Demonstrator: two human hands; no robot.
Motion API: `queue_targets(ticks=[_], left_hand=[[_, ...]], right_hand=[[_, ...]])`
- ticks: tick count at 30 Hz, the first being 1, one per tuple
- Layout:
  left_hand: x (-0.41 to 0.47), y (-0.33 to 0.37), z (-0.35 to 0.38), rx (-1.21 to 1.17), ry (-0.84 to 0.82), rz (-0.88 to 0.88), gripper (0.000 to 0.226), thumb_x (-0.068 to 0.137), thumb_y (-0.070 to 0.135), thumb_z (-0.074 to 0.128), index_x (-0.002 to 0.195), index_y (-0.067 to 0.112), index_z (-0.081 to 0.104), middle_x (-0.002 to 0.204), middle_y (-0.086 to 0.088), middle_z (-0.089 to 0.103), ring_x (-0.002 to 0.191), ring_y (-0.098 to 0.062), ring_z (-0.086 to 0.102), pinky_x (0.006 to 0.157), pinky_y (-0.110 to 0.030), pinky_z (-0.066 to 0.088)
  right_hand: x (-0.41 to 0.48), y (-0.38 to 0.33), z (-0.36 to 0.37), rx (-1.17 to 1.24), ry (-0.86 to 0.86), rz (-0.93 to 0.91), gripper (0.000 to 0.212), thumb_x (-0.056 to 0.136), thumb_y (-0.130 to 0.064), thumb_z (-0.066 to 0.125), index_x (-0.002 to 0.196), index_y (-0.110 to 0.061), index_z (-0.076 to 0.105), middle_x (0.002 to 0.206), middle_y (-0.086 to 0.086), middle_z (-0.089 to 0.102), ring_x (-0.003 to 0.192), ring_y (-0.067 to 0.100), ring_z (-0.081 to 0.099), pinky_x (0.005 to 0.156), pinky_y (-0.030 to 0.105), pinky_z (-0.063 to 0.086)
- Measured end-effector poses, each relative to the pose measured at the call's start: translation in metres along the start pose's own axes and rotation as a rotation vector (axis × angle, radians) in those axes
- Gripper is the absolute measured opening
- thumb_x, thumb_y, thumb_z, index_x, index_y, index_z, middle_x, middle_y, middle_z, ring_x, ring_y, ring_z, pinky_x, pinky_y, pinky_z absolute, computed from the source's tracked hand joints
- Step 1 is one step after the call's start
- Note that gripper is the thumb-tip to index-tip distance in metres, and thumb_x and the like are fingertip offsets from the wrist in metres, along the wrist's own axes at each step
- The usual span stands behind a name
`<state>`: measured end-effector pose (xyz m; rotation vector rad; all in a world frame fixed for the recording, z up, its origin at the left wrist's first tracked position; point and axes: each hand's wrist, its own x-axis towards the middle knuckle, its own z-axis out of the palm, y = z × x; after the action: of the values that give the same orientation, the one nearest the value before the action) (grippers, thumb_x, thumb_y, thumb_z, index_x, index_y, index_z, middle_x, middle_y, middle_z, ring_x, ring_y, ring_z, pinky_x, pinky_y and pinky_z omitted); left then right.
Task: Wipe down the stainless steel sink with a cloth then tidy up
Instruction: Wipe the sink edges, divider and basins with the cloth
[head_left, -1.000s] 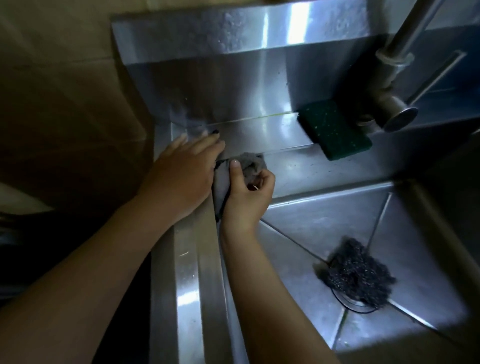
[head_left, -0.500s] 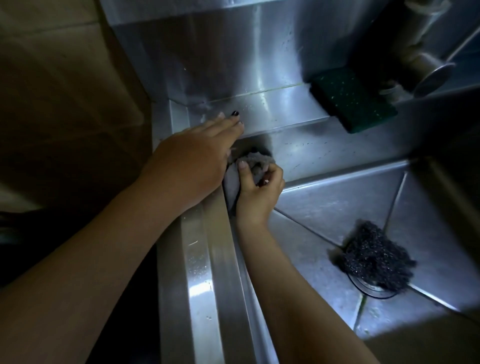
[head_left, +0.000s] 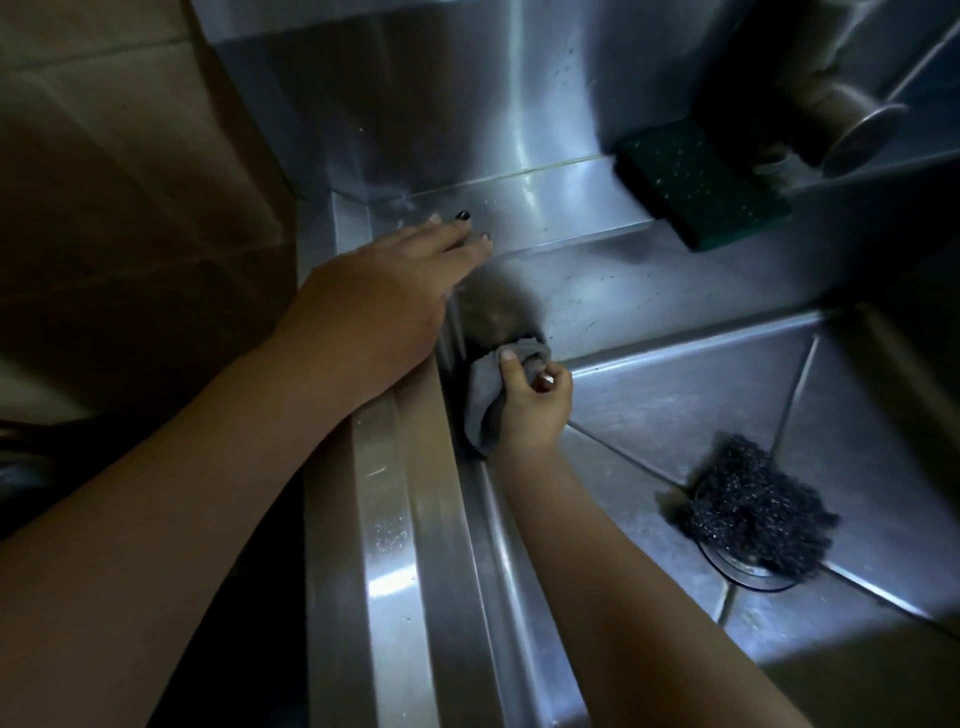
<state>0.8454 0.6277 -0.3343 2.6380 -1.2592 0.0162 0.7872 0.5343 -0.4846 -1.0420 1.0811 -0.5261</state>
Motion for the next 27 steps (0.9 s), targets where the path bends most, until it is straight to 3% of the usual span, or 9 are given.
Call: queue_targets(ticks=[2, 4, 9, 11, 14, 17, 24, 27], left_hand=[[0.001, 0.001, -0.002, 0.012, -0.010, 0.000, 0.051, 0.093, 0.001, 0.042, 0.140, 0.020, 0.038, 0.149, -0.004, 0.034, 0.139, -0.026, 0.027, 0.108, -0.046, 0.031], [0.002, 0.003, -0.003, 0.024, -0.044, 0.003, 0.053, 0.092, 0.001, 0.043, 0.141, 0.019, 0.036, 0.150, -0.005, 0.032, 0.139, -0.026, 0.025, 0.109, -0.046, 0.030], [0.009, 0.004, -0.003, -0.023, 0.006, 0.047, 0.050, 0.085, -0.006, 0.043, 0.133, 0.007, 0.046, 0.140, -0.018, 0.043, 0.129, -0.036, 0.038, 0.103, -0.043, 0.031], [0.020, 0.006, 0.001, -0.058, 0.025, 0.057, 0.050, 0.081, 0.001, 0.038, 0.129, 0.005, 0.051, 0.136, -0.019, 0.047, 0.125, -0.037, 0.043, 0.102, -0.037, 0.031], [0.041, 0.018, 0.007, -0.149, -0.006, 0.057, 0.056, 0.079, 0.012, 0.031, 0.131, 0.008, 0.049, 0.140, -0.014, 0.043, 0.130, -0.031, 0.038, 0.103, -0.018, 0.017], [0.056, 0.032, 0.014, -0.192, -0.010, 0.101, 0.056, 0.077, 0.012, 0.033, 0.130, 0.007, 0.049, 0.140, -0.015, 0.042, 0.130, -0.030, 0.036, 0.098, -0.007, 0.011], [0.058, 0.034, 0.024, -0.193, 0.051, 0.081, 0.056, 0.073, 0.010, 0.044, 0.129, 0.011, 0.052, 0.138, -0.012, 0.045, 0.130, -0.030, 0.037, 0.102, -0.013, 0.015], [0.057, 0.036, 0.023, -0.125, 0.022, 0.093, 0.060, 0.073, 0.017, 0.048, 0.132, 0.014, 0.049, 0.142, -0.009, 0.042, 0.132, -0.029, 0.033, 0.104, -0.018, 0.016]], right_hand=[[-0.003, -0.018, -0.002, 0.066, 0.028, -0.019, 0.027, 0.079, -0.016, 0.073, 0.091, -0.011, 0.050, 0.079, -0.004, 0.051, 0.080, 0.014, 0.050, 0.067, 0.012, 0.043], [-0.007, -0.040, -0.002, 0.115, 0.018, -0.069, 0.025, 0.079, -0.019, 0.073, 0.090, -0.014, 0.051, 0.082, -0.001, 0.054, 0.081, 0.016, 0.054, 0.075, 0.024, 0.048], [-0.022, -0.089, 0.002, 0.159, 0.028, -0.179, 0.028, 0.067, -0.040, 0.075, 0.077, -0.041, 0.049, 0.107, 0.017, 0.057, 0.097, 0.030, 0.059, 0.089, 0.045, 0.050], [-0.024, -0.094, 0.003, 0.174, 0.026, -0.211, 0.027, 0.065, -0.042, 0.073, 0.075, -0.045, 0.048, 0.110, 0.016, 0.055, 0.100, 0.028, 0.058, 0.091, 0.045, 0.049], [-0.018, -0.090, 0.002, 0.160, -0.016, -0.231, 0.028, 0.066, -0.043, 0.072, 0.078, -0.050, 0.048, 0.112, 0.015, 0.055, 0.101, 0.027, 0.059, 0.090, 0.047, 0.050], [-0.005, -0.079, -0.002, 0.108, -0.035, -0.267, 0.030, 0.072, -0.037, 0.073, 0.086, -0.043, 0.047, 0.112, 0.015, 0.055, 0.101, 0.027, 0.059, 0.090, 0.048, 0.049], [0.030, -0.032, -0.022, 0.036, -0.001, -0.118, 0.034, 0.081, -0.027, 0.070, 0.107, -0.019, 0.050, 0.119, 0.016, 0.053, 0.108, 0.028, 0.054, 0.098, 0.046, 0.044], [0.039, -0.012, -0.027, 0.010, 0.000, -0.075, 0.027, 0.079, -0.033, 0.070, 0.094, -0.029, 0.048, 0.114, 0.017, 0.057, 0.105, 0.029, 0.056, 0.096, 0.048, 0.045]])
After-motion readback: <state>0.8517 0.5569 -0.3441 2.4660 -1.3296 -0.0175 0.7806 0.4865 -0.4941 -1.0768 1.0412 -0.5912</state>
